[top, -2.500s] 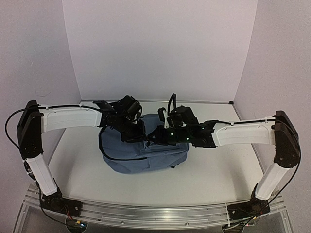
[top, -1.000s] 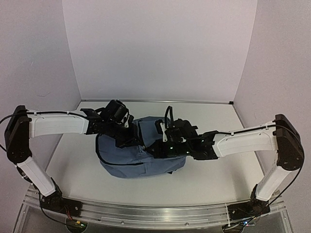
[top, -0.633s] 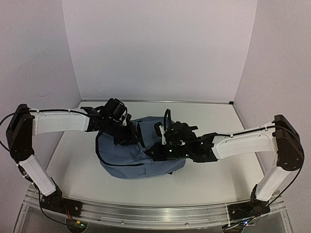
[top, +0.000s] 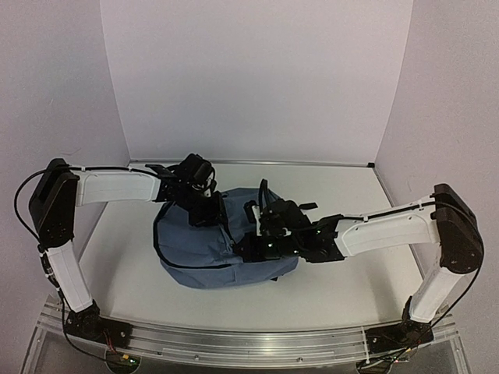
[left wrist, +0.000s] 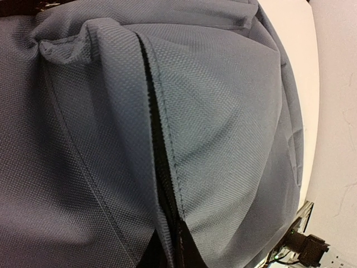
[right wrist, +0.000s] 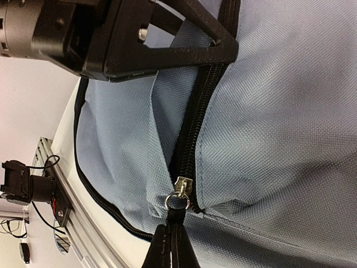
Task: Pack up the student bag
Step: Zip the student bag at the center of the board.
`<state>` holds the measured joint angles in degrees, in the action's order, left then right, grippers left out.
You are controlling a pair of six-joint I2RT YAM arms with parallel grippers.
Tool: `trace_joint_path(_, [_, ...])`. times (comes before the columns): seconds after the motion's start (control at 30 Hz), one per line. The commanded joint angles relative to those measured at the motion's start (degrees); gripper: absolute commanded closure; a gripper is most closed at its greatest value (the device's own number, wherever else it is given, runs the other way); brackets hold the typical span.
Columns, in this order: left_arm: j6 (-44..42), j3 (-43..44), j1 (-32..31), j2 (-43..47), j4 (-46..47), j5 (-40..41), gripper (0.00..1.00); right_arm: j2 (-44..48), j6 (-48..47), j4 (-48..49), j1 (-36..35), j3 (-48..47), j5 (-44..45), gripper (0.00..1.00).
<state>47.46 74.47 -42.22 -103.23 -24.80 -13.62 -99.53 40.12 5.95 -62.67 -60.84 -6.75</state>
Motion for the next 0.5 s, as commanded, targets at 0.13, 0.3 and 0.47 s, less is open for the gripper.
trace_joint_path(0.13, [-2.1,4.6,1.9,-0.5,-2.4,3.8,1.0,0.5,0.4,-3.3,-1.3,-0.8,-1.0,1.0])
trace_joint_path(0.3, [-3.7,6.0,4.6,-1.0,-2.5,4.3,1.0,0.3,0.6,-3.6,-1.7,-0.8,-1.5,1.0])
trace_joint_path(0.47, [-4.9,7.0,7.4,-2.8,-2.4,3.3,1.0,1.1,1.0,-3.9,-2.0,-0.9,-1.4,1.0])
